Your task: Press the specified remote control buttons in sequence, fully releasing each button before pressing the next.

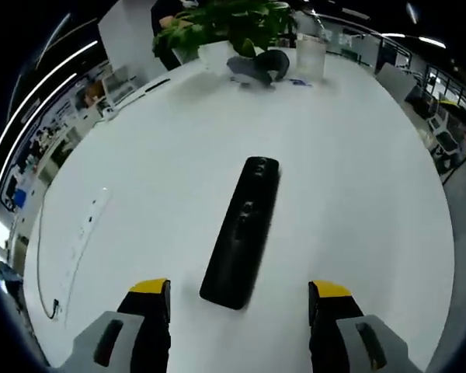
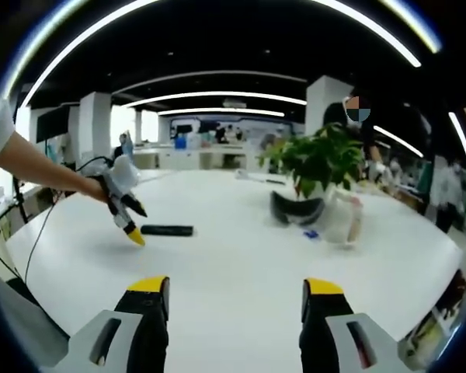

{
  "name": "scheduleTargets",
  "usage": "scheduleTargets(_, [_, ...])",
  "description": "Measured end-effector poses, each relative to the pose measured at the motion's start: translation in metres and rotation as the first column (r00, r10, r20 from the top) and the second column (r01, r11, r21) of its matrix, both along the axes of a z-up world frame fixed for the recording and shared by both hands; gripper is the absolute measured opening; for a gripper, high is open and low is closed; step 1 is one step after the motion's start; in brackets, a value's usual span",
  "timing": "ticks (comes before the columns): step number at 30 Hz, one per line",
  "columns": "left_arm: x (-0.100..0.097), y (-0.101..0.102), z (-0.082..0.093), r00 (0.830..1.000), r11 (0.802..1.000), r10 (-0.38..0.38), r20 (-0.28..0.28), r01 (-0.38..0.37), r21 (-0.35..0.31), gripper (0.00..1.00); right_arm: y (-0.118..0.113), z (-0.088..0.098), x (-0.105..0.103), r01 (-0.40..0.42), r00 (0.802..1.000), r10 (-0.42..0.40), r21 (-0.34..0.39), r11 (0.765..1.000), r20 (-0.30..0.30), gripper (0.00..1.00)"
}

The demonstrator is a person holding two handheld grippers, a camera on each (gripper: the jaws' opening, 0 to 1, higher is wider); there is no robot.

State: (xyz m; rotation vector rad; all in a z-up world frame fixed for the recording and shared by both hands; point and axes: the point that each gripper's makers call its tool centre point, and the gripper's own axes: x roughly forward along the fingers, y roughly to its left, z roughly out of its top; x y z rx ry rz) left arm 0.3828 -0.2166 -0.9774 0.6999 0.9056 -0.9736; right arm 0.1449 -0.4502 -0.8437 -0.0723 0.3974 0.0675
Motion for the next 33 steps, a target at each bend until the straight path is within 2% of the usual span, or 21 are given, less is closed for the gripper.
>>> scheduleTargets(5, [0.001, -0.005, -0.003, 0.999, 1.0, -0.021, -0.049, 0.021, -0.002, 0.71, -0.001, -0.001, 0.0, 0.002, 1.0, -0.002, -0.006, 1.0, -0.005, 0.67])
scheduleTargets(9, [-0.006, -0.005, -0.007, 0.989, 1.0, -0.009, -0.148, 0.006, -0.016, 0.65, -0.001, -0.002, 0.0, 0.001, 1.0, -0.001, -0.008, 1.0, -0.007, 0.67])
scheduleTargets(10, [0.0, -0.004, -0.006, 0.992, 0.999, -0.037, -0.119, 0.037, -0.004, 0.65, -0.001, -0.002, 0.0, 0.001, 1.0, -0.001, -0.008, 1.0, -0.008, 0.67])
scheduleTargets(17, [-0.004, -0.001, -0.004, 0.988, 0.996, -0.08, -0.13, 0.083, 0.013, 0.59, 0.0, -0.002, 0.0, -0.001, 1.0, 0.001, -0.01, 1.0, -0.011, 0.66])
scheduleTargets(19, [-0.003, 0.0, -0.002, 0.988, 0.996, -0.087, -0.128, 0.089, 0.007, 0.5, 0.0, -0.002, 0.0, -0.001, 1.0, 0.001, -0.011, 1.0, -0.012, 0.66])
scheduleTargets(21, [-0.003, 0.002, 0.001, 0.988, 0.996, -0.083, -0.127, 0.085, 0.01, 0.37, 0.0, -0.002, 0.0, -0.002, 1.0, 0.002, -0.009, 1.0, -0.011, 0.66])
scheduleTargets(25, [-0.003, 0.002, 0.003, 0.99, 0.997, -0.067, -0.122, 0.07, 0.026, 0.25, 0.002, -0.003, 0.0, -0.013, 1.0, 0.012, -0.011, 1.0, -0.016, 0.66])
scheduleTargets(27, [-0.004, 0.002, 0.004, 0.989, 0.995, -0.09, -0.114, 0.094, 0.035, 0.24, 0.003, -0.003, 0.0, -0.016, 1.0, 0.015, -0.011, 1.0, -0.017, 0.65])
scheduleTargets(33, [-0.004, 0.002, 0.005, 0.991, 0.994, -0.1, -0.09, 0.103, 0.028, 0.23, 0.0, 0.001, -0.001, -0.004, 1.0, 0.004, -0.003, 1.0, 0.001, 0.65])
